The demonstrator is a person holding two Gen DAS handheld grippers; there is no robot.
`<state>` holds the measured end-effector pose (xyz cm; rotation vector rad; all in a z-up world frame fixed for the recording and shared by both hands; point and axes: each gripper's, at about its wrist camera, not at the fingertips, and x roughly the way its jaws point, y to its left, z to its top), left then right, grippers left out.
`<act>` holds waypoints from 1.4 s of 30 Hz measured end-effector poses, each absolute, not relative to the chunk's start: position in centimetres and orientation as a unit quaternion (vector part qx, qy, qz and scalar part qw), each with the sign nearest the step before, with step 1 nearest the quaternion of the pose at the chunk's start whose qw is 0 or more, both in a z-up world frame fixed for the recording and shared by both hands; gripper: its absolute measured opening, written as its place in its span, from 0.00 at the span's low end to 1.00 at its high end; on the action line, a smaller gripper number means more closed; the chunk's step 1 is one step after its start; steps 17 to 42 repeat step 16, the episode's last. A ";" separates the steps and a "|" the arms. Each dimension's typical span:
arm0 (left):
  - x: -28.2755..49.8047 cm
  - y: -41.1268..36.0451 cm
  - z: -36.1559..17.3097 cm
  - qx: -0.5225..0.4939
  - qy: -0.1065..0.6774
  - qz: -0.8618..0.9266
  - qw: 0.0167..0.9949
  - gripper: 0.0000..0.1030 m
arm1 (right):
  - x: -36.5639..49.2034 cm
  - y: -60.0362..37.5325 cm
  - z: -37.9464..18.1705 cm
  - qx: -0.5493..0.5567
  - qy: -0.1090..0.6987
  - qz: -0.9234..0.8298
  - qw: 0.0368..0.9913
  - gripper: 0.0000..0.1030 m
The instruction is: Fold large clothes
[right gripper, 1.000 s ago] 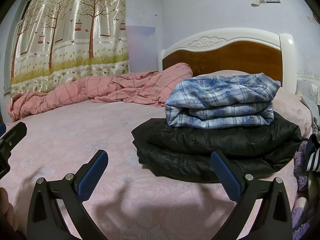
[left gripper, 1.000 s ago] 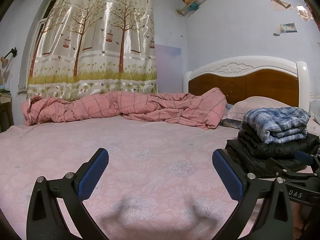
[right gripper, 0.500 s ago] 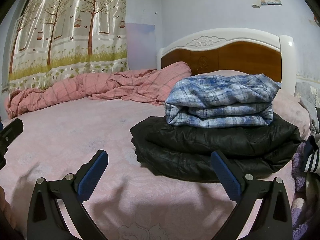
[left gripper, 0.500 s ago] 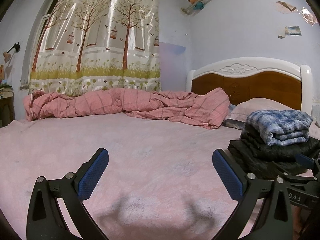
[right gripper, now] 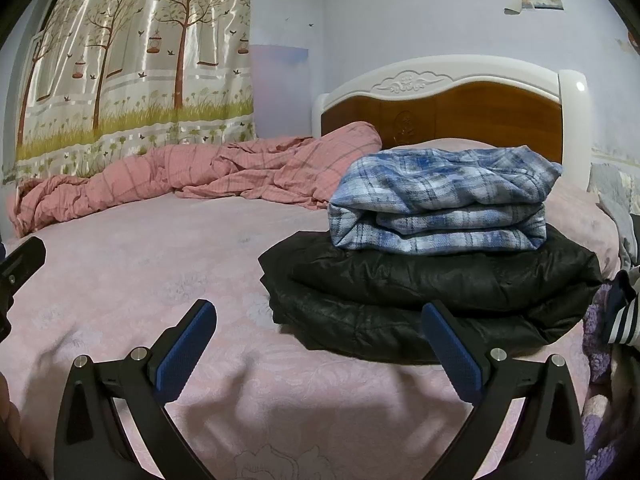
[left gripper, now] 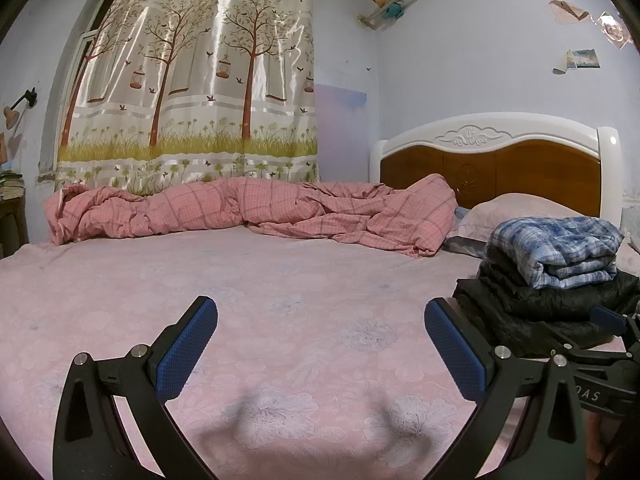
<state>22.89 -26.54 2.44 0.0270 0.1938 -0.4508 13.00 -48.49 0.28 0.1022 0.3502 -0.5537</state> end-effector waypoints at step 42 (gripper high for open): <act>22.9 -26.6 2.4 0.013 0.096 -0.223 0.970 1.00 | 12.9 -48.6 0.3 0.052 0.169 -0.272 0.946 1.00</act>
